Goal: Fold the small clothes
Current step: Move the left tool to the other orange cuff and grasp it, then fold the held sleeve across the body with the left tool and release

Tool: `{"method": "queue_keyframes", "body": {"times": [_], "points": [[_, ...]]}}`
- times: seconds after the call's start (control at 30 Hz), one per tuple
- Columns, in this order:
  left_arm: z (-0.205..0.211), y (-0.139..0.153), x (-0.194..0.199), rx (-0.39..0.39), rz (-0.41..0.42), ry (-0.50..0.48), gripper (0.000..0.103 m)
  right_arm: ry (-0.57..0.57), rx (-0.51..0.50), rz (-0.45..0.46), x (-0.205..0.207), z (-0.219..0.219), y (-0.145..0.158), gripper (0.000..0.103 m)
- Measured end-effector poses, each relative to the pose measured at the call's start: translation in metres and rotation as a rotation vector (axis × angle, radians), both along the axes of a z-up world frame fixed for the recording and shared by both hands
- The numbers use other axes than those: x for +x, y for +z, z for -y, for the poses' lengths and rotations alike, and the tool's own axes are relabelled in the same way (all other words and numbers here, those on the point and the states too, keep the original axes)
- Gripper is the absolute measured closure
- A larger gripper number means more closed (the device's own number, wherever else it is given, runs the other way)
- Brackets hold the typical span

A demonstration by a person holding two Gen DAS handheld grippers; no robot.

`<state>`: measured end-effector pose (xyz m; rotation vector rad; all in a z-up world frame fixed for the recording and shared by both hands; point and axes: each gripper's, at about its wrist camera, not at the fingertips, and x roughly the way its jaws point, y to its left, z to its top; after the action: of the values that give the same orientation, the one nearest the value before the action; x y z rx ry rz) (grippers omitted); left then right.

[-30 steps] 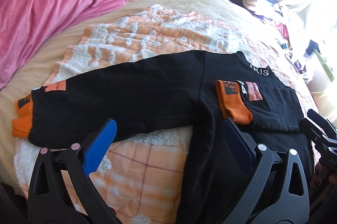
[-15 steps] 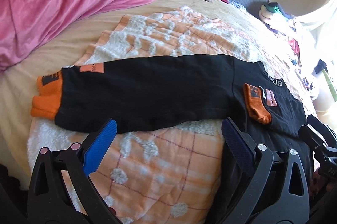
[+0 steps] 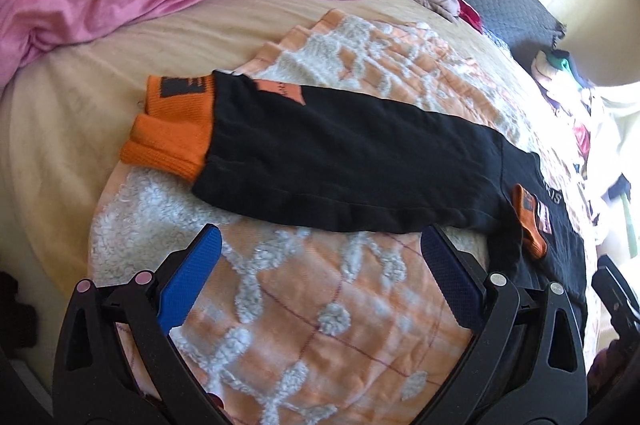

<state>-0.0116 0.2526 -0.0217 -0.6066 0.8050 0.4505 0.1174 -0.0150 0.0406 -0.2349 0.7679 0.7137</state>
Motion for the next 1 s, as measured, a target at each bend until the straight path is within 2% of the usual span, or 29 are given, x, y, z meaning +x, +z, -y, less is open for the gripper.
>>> {"method": "queue_keyframes", "body": {"times": [0.23, 0.4, 0.57, 0.63, 0.7, 0.73, 0.77, 0.8, 0.87, 0.93, 1.0], "points": [[-0.019, -0.011, -0.002, -0.053, 0.044, 0.063, 0.01, -0.001, -0.008, -0.001, -0.002, -0.001, -0.002, 0.005], [-0.039, -0.017, -0.005, -0.15, 0.153, 0.15, 0.01, -0.009, -0.016, -0.007, 0.001, -0.001, -0.005, 0.005], [-0.051, -0.017, -0.001, -0.17, 0.21, 0.242, 0.011, -0.016, -0.023, -0.009, 0.006, 0.002, -0.009, 0.005], [-0.055, -0.016, 0.002, -0.163, 0.214, 0.272, 0.02, -0.021, -0.022, -0.014, 0.008, 0.003, -0.011, 0.005], [-0.06, -0.017, 0.002, -0.165, 0.221, 0.305, 0.046, -0.029, -0.023, -0.019, 0.009, 0.006, -0.014, 0.005], [-0.063, -0.017, 0.0, -0.166, 0.226, 0.321, 0.051, -0.032, -0.022, -0.021, 0.01, 0.006, -0.015, 0.005], [-0.064, -0.018, -0.003, -0.163, 0.231, 0.332, 0.061, -0.035, -0.02, -0.023, 0.01, 0.008, -0.016, 0.005], [-0.067, -0.019, -0.006, -0.164, 0.238, 0.342, 0.077, -0.038, -0.019, -0.026, 0.011, 0.009, -0.017, 0.005], [-0.071, -0.021, -0.013, -0.175, 0.271, 0.353, 0.093, -0.046, -0.018, -0.027, 0.012, 0.013, -0.019, 0.005], [-0.071, -0.016, -0.014, -0.178, 0.304, 0.331, 0.093, -0.056, -0.015, -0.03, 0.013, 0.018, -0.021, 0.005], [-0.064, -0.007, -0.013, -0.136, 0.32, 0.295, 0.093, -0.062, -0.008, -0.033, 0.015, 0.023, -0.023, 0.005]]}}
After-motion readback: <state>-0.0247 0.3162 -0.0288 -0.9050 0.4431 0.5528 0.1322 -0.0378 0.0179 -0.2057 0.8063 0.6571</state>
